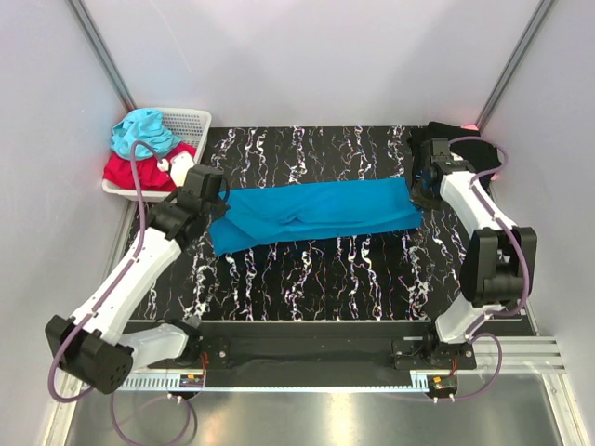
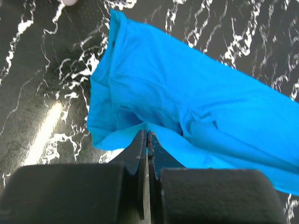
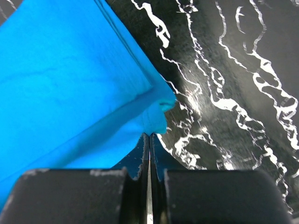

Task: Fold and stack the t-shirts
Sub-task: Fold the tshirt

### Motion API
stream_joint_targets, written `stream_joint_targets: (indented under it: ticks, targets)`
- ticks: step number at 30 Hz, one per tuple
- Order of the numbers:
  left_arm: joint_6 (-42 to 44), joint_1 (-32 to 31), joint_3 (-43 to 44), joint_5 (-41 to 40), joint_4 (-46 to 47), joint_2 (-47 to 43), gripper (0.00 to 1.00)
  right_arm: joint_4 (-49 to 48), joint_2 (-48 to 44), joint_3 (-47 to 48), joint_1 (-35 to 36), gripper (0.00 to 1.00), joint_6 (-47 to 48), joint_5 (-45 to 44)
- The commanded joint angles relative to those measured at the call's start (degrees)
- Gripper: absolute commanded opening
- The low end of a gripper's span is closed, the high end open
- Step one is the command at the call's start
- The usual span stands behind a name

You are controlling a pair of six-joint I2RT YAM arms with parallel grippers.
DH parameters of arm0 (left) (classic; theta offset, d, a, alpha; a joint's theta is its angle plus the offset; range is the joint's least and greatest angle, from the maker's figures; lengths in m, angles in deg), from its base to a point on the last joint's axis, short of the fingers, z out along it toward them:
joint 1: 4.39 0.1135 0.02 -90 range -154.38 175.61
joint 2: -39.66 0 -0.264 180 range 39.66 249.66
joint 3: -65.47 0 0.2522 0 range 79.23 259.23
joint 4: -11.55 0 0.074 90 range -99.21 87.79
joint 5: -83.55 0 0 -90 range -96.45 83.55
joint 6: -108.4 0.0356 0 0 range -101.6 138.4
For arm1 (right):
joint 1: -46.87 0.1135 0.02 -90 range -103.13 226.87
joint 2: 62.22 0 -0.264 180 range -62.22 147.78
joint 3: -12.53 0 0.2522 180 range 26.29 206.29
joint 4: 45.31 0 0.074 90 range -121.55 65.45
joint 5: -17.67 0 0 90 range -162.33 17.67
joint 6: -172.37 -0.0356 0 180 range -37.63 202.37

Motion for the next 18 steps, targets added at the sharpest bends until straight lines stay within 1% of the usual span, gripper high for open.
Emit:
stream_joint_targets:
  ticks: [1, 5, 9, 18]
  targets:
    - [0.97, 1.70, 3.60, -3.36, 3.42, 1.91, 0.00, -2.70, 2.77, 3.18, -0.08, 0.00, 1.25, 0.87]
    - [0.71, 4.59, 3.78, -2.93, 4.48, 5.42, 0.00, -3.49, 6.46, 5.81, -0.08, 0.00, 1.77, 0.96]
    - [0.36, 5.74, 2.99, -2.48, 6.15, 8.24, 0.00, -3.93, 11.55, 8.45, -0.17, 0.00, 2.04, 1.74]
    - [0.79, 7.59, 2.29, -0.55, 10.55, 14.92, 0.00, -4.81, 18.94, 13.46, -0.17, 0.00, 3.27, 1.48]
